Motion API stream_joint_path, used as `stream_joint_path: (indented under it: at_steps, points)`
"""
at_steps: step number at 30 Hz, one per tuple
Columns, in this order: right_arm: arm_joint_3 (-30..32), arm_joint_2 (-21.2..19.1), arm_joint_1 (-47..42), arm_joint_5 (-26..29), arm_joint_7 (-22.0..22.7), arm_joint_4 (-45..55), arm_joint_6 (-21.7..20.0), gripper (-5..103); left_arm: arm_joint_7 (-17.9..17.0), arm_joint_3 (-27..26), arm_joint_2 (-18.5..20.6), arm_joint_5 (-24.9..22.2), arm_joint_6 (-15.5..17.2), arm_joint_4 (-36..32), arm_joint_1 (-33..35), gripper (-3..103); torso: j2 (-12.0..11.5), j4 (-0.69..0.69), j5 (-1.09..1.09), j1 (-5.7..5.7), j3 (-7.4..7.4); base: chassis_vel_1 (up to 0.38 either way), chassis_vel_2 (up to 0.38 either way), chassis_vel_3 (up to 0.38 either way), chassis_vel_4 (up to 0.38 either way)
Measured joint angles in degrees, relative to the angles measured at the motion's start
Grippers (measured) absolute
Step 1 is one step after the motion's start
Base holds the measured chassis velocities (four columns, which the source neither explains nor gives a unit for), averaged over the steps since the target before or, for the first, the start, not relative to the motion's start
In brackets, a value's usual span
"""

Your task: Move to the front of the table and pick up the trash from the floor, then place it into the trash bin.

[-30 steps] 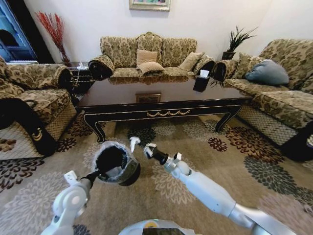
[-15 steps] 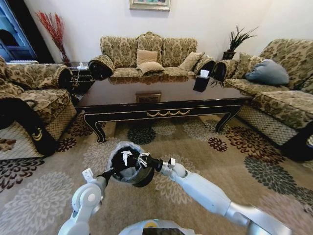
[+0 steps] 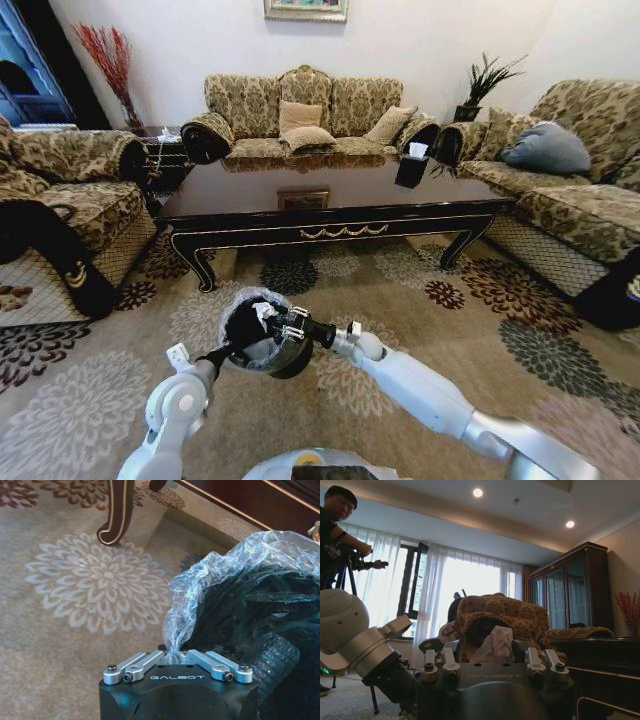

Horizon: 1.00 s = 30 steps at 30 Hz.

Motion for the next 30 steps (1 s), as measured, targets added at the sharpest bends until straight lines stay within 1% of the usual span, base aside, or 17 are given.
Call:
stream_joint_path:
  at_steps: [1,3,5,6,10,12,14,20,30]
  points:
    - [0.1,0.0,-0.1,-0.1,0.0,0.0,0.0,62,0.0,-0.4,0.1,-0.1,0.0,0.0,0.1,2,0.0,0.00,0.00,0.00,0.00,0.000,0.000,0.000,0.000]
    - [0.3,-0.1,-0.2,-0.1,-0.1,0.0,0.0,62,0.0,-0.6,0.1,-0.2,-0.1,-0.1,0.1,2,0.0,0.00,0.00,0.00,0.00,0.000,0.000,0.000,0.000]
    - [0.4,-0.3,-0.4,-0.2,-0.6,0.0,0.0,73,0.1,-0.9,0.0,-0.3,-0.1,-0.5,0.2,2,0.0,0.00,0.00,0.00,0.00,0.000,0.000,0.000,0.000]
    - [0.4,-0.3,-0.4,-0.2,-0.6,0.0,0.0,73,0.1,-0.9,0.0,-0.3,-0.1,-0.5,0.2,2,0.0,0.00,0.00,0.00,0.00,0.000,0.000,0.000,0.000]
    - [0.2,-1.0,-0.9,-1.2,-1.6,0.3,0.0,94,0.1,-1.1,-0.3,-0.4,-0.1,-0.8,0.4,2,0.0,-0.01,0.00,0.00,0.00,0.000,0.000,0.000,0.000]
    - [-0.1,-1.2,-1.1,-1.3,-1.6,0.5,0.0,94,0.1,-1.1,-0.4,-0.4,-0.2,-0.8,0.4,2,0.0,0.00,0.00,0.00,0.00,0.000,0.000,0.000,0.000]
    - [-1.2,-1.5,-1.2,-2.0,-1.6,0.7,-0.1,100,0.2,-1.2,-0.7,-0.4,-0.2,-0.9,0.2,2,0.0,-0.01,0.00,0.00,0.00,0.000,0.000,0.000,0.000]
    - [-1.7,-1.3,-1.2,-3.9,-1.6,-0.3,0.3,100,0.2,-1.4,-1.2,-0.3,-0.2,-0.5,-0.1,2,0.0,0.00,0.00,0.00,0.00,0.000,0.000,0.000,0.000]
    - [-0.6,-1.6,-0.8,-4.0,-1.4,-0.8,0.2,100,0.4,-2.1,-1.5,-0.3,-0.3,0.8,-0.6,2,0.0,-0.01,0.00,0.00,0.00,0.000,0.000,0.000,0.000]
